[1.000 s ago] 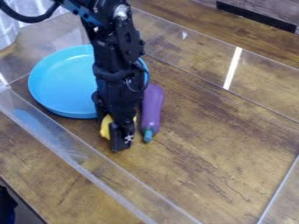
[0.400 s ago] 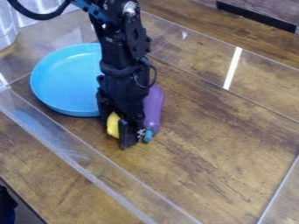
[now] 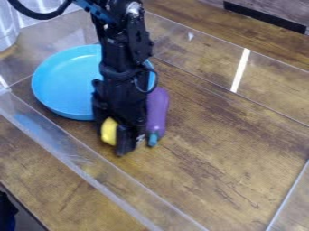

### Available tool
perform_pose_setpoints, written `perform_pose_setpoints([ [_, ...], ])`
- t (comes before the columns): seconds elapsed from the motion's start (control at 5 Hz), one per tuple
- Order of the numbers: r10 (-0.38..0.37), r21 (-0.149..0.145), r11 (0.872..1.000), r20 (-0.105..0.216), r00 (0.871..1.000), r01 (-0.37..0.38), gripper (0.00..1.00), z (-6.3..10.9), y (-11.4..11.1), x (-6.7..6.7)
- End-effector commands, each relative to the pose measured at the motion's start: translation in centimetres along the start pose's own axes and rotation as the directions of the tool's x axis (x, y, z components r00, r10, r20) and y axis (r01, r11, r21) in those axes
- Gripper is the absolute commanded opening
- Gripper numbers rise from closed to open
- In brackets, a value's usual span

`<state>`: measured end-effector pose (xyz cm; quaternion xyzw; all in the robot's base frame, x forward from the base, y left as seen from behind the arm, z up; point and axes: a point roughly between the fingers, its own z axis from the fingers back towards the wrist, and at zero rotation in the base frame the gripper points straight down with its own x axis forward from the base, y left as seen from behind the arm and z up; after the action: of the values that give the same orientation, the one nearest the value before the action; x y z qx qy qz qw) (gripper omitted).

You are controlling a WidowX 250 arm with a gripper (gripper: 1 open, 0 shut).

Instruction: Put the carrot on the blue tray

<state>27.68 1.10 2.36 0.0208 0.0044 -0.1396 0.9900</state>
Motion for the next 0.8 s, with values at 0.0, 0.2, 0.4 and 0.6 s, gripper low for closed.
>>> perform_pose_setpoints([
  [0.0, -0.042, 0.038, 0.999, 0.082, 0.996, 0.039, 0.0, 3.6, 0.3, 1.6],
  [0.2, -0.091, 0.055, 0.995, 0.083, 0.992, 0.087, 0.0, 4.8, 0.2, 2.0],
  [0.4, -0.119, 0.079, 0.99, 0.086, 0.989, 0.112, 0.0, 6.9, 1.0, 2.0],
  [0.6, -0.114, 0.119, 0.988, 0.106, 0.988, 0.101, 0.0, 10.0, 2.8, 1.6],
])
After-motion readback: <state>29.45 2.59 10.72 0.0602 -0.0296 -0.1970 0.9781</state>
